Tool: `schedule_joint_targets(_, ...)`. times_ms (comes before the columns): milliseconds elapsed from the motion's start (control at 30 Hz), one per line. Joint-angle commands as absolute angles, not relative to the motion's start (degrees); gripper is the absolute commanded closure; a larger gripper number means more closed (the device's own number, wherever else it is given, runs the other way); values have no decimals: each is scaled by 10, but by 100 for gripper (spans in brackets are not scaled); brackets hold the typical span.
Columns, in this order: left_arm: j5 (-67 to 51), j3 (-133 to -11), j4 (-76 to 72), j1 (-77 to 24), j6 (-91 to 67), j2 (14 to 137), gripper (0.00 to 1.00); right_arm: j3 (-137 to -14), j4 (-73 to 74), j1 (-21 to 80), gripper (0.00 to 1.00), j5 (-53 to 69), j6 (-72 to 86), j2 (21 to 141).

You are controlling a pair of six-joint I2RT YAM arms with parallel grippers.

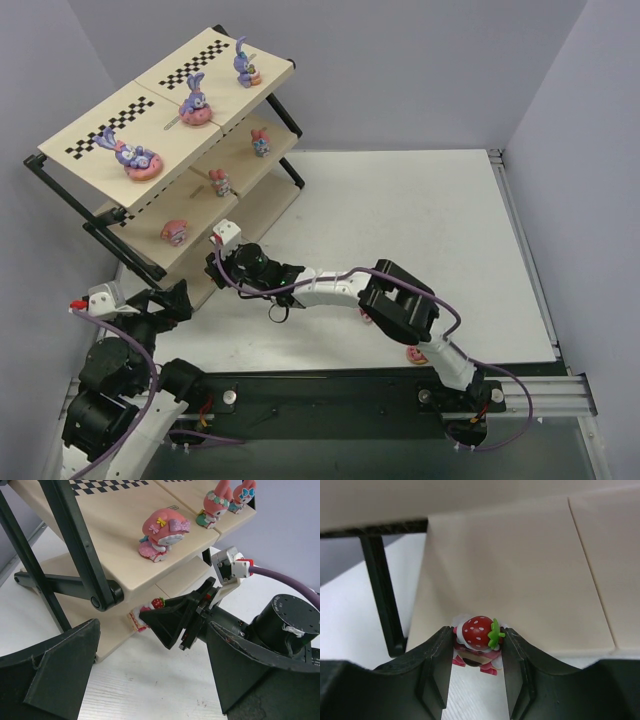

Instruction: Place and organize the plastic toys onto the shelf

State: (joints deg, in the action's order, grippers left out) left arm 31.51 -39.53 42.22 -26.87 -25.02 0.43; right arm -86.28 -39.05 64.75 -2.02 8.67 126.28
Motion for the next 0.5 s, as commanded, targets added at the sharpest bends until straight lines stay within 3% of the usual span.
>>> schedule_joint_targets(0,330,-424,435,-265,-264,-68,3,-936,-431,651,100,32,85,1290)
schedule_joint_targets(467,330,-422,434,-263,-265,-68,3,-1016,-398,668,100,28,76,1349)
